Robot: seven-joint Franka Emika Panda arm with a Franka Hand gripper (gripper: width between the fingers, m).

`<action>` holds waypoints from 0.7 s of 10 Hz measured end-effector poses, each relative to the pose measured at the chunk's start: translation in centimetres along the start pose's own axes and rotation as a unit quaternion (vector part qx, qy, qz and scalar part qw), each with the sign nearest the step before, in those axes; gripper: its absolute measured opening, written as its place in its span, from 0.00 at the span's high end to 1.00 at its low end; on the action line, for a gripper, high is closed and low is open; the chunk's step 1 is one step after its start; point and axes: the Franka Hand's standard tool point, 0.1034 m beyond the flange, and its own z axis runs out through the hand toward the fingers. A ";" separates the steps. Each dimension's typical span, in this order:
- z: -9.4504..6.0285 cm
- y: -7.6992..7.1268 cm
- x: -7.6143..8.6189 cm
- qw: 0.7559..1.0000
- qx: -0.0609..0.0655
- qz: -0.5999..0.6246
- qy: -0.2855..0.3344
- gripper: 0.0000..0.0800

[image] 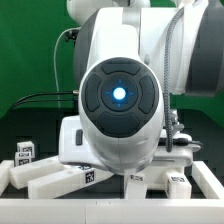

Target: Assemble chair

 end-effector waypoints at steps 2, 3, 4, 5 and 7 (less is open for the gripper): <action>0.6 -1.3 0.4 1.000 0.001 0.000 -0.002 0.96; 0.6 -1.5 0.5 1.000 0.002 0.005 -0.002 0.96; 0.7 -2.2 0.4 1.000 0.001 0.008 -0.002 0.96; 0.7 -2.5 0.4 1.000 -0.005 0.013 -0.001 0.96; 0.7 -2.4 0.3 1.000 -0.008 0.013 0.001 0.96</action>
Offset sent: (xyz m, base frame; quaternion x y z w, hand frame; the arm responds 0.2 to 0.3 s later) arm 0.0130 0.0331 -0.0042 0.0142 0.0036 0.0006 0.9999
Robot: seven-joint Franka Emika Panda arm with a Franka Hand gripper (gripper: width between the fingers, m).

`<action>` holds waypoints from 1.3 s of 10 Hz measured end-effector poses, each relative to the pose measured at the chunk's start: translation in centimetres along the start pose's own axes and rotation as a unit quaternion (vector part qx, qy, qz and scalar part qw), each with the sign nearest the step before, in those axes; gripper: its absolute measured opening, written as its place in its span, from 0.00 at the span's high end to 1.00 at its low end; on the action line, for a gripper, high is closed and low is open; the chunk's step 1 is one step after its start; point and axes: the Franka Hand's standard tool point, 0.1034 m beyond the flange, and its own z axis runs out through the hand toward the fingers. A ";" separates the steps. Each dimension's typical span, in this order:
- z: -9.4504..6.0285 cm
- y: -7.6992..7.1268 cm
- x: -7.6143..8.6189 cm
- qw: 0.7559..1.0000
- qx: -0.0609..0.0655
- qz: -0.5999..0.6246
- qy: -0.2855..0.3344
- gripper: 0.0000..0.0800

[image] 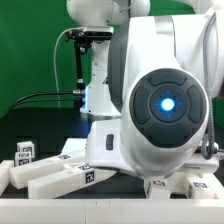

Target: Assemble chair

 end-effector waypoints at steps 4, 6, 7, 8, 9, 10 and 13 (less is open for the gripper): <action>-0.8 0.0 0.8 1.000 0.003 0.000 0.029 0.52; -2.2 0.1 0.7 0.999 0.005 0.012 0.043 0.35; -4.9 0.7 1.4 0.995 0.013 0.015 0.098 0.22; -7.7 1.6 2.2 0.985 0.022 0.018 0.169 0.20; -8.6 2.6 1.3 0.976 0.031 0.017 0.214 0.20; -8.8 4.3 -0.1 0.973 0.039 0.023 0.226 0.19; -11.5 8.2 -3.3 0.941 0.057 0.039 0.333 0.19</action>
Offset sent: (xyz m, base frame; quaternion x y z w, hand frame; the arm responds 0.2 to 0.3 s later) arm 0.0000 0.0000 0.0000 0.0000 0.0650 0.0000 0.9979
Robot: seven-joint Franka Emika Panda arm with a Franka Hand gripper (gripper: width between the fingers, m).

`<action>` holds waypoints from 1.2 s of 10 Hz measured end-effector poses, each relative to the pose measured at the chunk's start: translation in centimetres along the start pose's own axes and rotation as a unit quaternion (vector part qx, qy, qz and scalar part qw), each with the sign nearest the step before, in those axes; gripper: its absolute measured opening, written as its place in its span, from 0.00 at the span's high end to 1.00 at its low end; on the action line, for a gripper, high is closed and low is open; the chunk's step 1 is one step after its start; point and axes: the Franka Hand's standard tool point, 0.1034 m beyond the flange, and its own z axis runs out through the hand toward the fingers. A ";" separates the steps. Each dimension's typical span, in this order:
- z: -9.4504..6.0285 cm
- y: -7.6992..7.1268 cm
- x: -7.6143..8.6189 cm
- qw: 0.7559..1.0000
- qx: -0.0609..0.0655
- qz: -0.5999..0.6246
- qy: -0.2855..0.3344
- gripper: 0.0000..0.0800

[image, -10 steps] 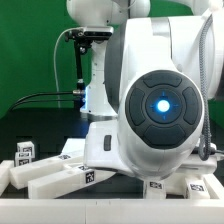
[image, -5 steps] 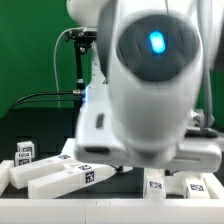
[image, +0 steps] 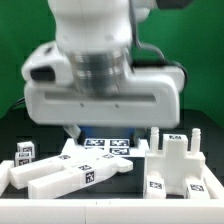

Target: Assemble chair

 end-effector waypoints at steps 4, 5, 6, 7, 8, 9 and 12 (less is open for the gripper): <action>-0.1 0.2 0.4 0.990 0.004 0.009 0.144 0.19; 0.1 0.2 0.7 0.986 0.002 0.011 0.167 0.19; 1.5 0.5 0.2 0.985 0.006 0.043 0.164 0.19; 3.0 1.5 -0.3 0.985 0.020 0.081 0.151 0.19; 4.4 2.6 -0.5 0.982 0.039 0.124 0.138 0.19; 5.2 3.3 -0.4 0.979 0.049 0.144 0.136 0.19; 5.3 3.3 -0.2 0.978 0.047 0.140 0.145 0.19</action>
Offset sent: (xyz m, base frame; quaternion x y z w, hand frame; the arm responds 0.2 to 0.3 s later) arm 0.0000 0.0000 0.0000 0.0000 0.1296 0.0000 0.9916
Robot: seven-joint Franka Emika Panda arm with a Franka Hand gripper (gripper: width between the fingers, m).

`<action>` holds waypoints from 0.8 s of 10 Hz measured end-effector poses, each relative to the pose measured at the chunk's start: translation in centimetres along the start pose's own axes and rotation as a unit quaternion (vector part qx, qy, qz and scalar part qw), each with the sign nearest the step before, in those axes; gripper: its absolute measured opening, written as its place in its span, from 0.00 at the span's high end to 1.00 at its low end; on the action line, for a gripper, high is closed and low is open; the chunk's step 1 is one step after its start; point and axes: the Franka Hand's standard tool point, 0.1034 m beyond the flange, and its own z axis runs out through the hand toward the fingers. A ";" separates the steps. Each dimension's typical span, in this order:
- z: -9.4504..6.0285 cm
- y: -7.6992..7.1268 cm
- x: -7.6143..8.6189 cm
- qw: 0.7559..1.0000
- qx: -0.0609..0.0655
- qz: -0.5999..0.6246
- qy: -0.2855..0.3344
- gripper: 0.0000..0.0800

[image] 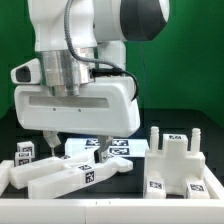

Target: Assemble chair

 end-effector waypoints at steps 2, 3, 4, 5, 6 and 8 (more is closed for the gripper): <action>1.5 2.3 -0.7 0.998 0.000 0.058 -0.014 0.19; 2.4 3.2 -1.3 0.997 -0.005 0.078 -0.011 0.19; 3.5 4.1 -1.8 0.996 -0.009 0.089 -0.004 0.19; 4.2 4.6 -1.7 0.995 -0.010 0.098 -0.003 0.19; 5.2 5.1 -2.0 0.994 -0.010 0.111 -0.007 0.19; 6.5 4.6 -3.8 0.994 -0.017 0.106 -0.006 0.19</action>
Offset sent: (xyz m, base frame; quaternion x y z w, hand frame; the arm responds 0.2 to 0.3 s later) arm -0.0424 -0.0105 -0.0454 0.0087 0.0313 0.1331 0.9906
